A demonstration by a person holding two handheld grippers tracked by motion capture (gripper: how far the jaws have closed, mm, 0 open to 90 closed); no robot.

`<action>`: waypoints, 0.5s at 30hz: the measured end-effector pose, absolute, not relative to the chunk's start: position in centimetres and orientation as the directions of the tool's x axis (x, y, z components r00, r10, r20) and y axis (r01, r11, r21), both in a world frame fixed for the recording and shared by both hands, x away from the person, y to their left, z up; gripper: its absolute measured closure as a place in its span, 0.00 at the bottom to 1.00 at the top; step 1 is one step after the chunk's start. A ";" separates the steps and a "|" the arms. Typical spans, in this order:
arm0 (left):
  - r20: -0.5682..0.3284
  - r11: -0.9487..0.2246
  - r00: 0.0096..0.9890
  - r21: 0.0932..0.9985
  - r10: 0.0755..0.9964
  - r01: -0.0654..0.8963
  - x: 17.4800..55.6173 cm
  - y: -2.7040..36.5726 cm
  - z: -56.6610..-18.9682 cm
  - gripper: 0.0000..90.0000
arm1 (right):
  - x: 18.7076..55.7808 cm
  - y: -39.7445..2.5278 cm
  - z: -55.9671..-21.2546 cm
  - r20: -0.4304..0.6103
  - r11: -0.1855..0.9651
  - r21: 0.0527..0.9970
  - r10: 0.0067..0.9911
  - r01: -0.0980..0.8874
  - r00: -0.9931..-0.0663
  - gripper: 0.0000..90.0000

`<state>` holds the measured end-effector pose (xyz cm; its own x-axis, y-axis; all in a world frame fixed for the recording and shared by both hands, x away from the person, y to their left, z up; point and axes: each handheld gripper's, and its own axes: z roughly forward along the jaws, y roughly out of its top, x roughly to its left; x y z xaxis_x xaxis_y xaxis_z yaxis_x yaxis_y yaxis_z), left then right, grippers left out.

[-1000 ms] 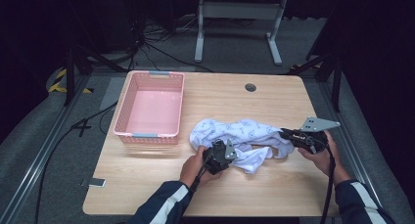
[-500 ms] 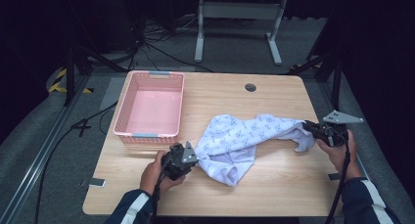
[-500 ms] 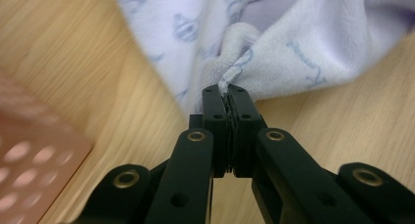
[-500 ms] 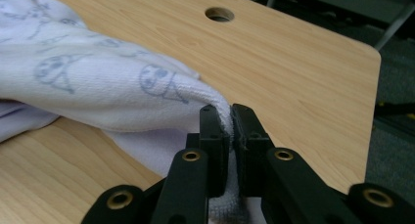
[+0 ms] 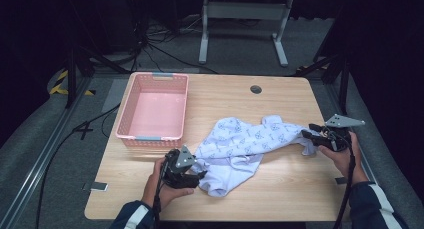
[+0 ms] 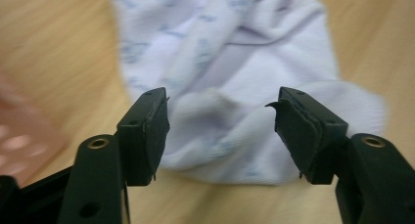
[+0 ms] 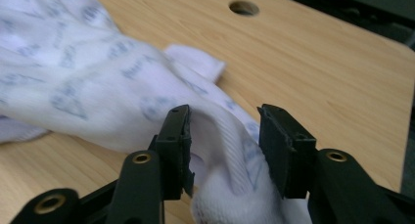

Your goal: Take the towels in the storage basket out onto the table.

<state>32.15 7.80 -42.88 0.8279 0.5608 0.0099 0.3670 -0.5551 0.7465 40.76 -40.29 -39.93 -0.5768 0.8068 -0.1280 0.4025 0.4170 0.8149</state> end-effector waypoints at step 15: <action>0.050 -0.727 0.942 0.650 0.331 0.220 30.6 1.1 -45.9 0.55 | 39.4 -26.6 -41.9 -0.133 0.628 0.750 0.450 0.206 -0.883 0.48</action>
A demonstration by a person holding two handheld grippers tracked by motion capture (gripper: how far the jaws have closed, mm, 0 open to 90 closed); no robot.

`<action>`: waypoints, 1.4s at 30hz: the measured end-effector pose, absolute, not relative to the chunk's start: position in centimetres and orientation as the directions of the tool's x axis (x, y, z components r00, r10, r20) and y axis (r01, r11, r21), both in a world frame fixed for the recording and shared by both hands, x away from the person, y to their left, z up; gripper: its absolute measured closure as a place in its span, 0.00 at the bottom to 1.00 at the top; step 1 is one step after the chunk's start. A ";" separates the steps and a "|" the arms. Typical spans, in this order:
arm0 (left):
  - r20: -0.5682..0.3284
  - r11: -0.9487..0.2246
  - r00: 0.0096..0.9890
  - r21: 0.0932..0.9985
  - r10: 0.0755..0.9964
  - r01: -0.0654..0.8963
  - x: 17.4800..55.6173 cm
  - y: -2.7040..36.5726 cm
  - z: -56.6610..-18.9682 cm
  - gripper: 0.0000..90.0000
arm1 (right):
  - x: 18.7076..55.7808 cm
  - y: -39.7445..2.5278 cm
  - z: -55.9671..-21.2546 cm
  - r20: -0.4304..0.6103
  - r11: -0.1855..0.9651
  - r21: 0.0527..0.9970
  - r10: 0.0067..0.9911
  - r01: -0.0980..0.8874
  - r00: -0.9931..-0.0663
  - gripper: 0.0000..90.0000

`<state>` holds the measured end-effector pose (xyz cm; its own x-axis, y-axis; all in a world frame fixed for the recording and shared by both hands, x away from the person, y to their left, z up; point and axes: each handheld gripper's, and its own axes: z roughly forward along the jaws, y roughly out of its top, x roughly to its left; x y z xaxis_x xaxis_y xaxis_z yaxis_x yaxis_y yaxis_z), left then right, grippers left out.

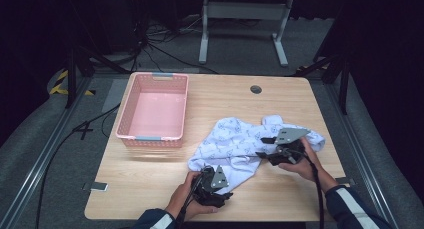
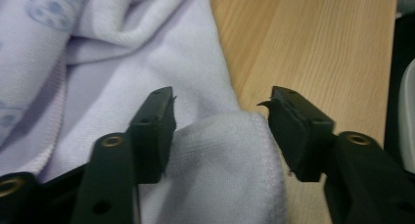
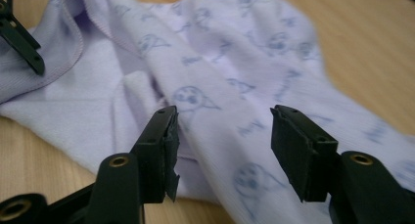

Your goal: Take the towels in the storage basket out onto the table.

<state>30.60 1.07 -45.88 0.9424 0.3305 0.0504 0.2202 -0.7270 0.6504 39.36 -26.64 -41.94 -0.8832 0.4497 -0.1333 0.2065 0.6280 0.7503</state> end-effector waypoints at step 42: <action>0.003 -0.472 0.785 0.800 0.620 0.370 31.4 12.6 -42.7 0.33 | 36.4 -36.9 -41.7 -0.072 0.645 0.643 0.589 0.414 -0.805 0.62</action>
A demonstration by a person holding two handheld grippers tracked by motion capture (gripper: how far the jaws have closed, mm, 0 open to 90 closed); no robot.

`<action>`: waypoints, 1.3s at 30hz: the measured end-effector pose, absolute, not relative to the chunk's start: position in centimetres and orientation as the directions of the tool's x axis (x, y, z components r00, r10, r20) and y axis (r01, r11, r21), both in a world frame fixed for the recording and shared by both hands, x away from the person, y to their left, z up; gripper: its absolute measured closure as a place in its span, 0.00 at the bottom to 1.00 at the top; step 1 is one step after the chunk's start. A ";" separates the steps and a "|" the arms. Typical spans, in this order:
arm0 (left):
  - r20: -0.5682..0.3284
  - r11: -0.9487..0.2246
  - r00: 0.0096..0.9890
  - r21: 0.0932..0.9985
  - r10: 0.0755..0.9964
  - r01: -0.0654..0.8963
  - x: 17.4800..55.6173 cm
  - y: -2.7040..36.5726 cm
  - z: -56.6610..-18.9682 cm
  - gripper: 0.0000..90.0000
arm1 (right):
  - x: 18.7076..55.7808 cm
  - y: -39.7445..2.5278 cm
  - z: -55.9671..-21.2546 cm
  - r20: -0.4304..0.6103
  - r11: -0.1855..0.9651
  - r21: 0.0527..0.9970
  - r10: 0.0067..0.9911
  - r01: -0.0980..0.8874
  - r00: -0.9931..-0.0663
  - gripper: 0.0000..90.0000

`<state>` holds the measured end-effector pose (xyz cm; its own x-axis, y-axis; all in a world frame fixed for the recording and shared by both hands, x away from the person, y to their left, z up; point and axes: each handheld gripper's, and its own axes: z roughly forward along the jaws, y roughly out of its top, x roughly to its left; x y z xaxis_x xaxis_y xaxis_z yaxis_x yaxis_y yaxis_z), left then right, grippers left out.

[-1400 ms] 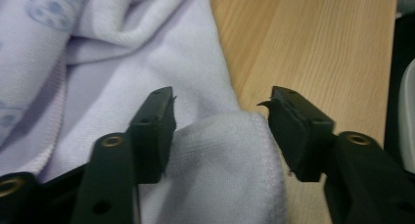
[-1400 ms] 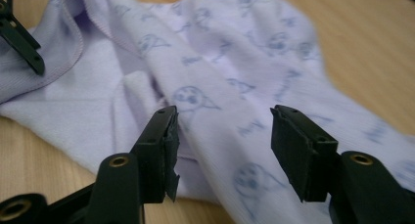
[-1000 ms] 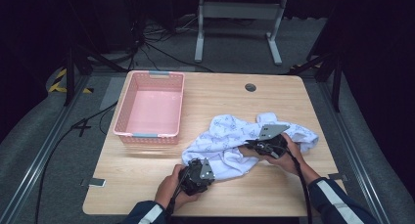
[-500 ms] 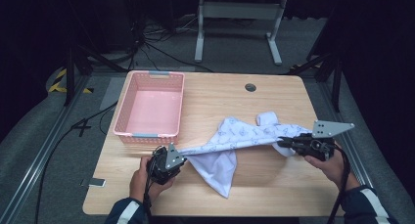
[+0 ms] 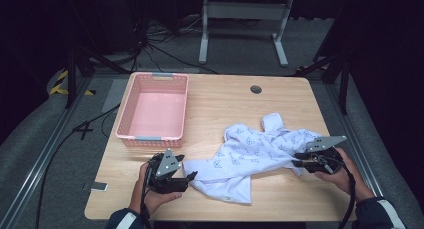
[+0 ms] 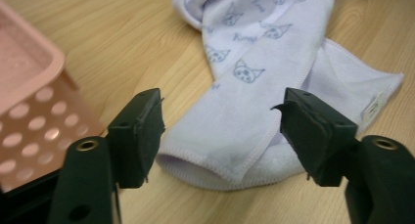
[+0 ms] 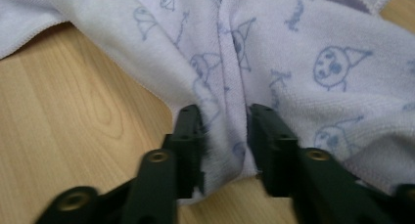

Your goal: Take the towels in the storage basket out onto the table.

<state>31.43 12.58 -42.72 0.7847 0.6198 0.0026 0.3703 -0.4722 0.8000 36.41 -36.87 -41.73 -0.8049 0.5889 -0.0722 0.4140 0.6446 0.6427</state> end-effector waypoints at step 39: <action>-0.002 -0.471 0.820 0.818 0.573 0.331 32.4 11.3 -44.9 0.21 | 38.3 -18.7 -40.2 -0.052 0.587 0.784 0.385 0.201 -0.921 0.89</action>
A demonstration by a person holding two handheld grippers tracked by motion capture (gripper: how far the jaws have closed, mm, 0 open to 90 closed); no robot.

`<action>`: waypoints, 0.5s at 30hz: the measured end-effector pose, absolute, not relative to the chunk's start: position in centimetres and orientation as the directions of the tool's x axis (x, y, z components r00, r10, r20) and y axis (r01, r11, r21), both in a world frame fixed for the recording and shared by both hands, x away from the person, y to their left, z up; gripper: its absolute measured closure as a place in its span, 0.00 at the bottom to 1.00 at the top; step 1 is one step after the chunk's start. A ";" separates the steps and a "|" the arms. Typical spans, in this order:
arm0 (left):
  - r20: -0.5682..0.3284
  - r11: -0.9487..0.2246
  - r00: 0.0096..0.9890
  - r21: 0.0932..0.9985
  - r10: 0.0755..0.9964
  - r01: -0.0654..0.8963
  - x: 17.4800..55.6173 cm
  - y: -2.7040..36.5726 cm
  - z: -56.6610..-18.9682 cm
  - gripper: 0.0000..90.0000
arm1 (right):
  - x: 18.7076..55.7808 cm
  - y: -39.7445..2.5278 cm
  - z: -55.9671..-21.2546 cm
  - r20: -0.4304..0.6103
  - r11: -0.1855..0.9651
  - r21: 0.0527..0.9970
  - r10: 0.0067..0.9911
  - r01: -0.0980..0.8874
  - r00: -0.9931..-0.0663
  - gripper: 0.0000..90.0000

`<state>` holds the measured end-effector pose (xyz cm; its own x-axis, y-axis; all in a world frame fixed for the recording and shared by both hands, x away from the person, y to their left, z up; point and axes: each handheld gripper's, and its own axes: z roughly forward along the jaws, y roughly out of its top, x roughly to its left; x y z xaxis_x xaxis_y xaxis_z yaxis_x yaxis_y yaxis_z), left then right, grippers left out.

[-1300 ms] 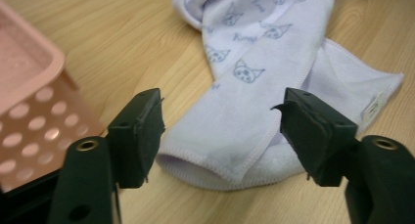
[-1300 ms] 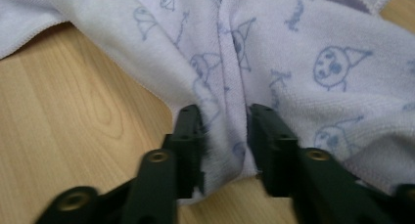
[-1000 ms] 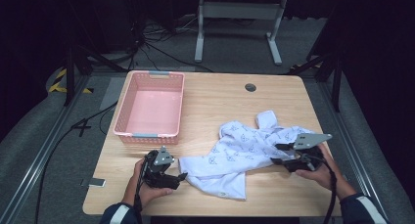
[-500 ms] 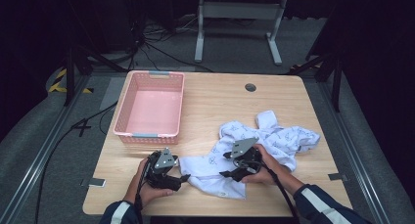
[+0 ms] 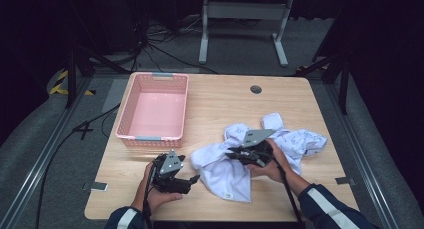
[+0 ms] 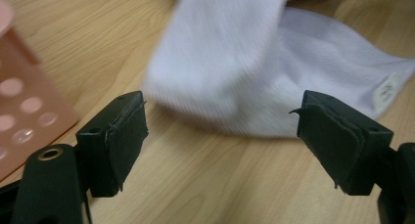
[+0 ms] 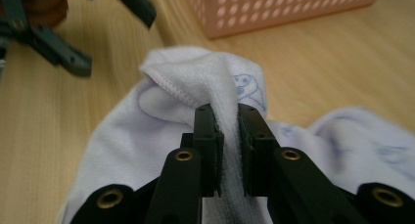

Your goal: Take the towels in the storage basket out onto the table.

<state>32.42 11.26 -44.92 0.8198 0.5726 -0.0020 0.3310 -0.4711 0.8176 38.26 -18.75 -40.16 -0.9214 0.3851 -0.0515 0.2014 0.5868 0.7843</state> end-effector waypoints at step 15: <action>-0.018 -0.557 0.878 0.767 0.478 0.319 32.1 6.1 -45.6 0.27 | 33.4 -33.9 -38.5 -0.048 0.641 0.736 0.372 0.219 -0.927 0.89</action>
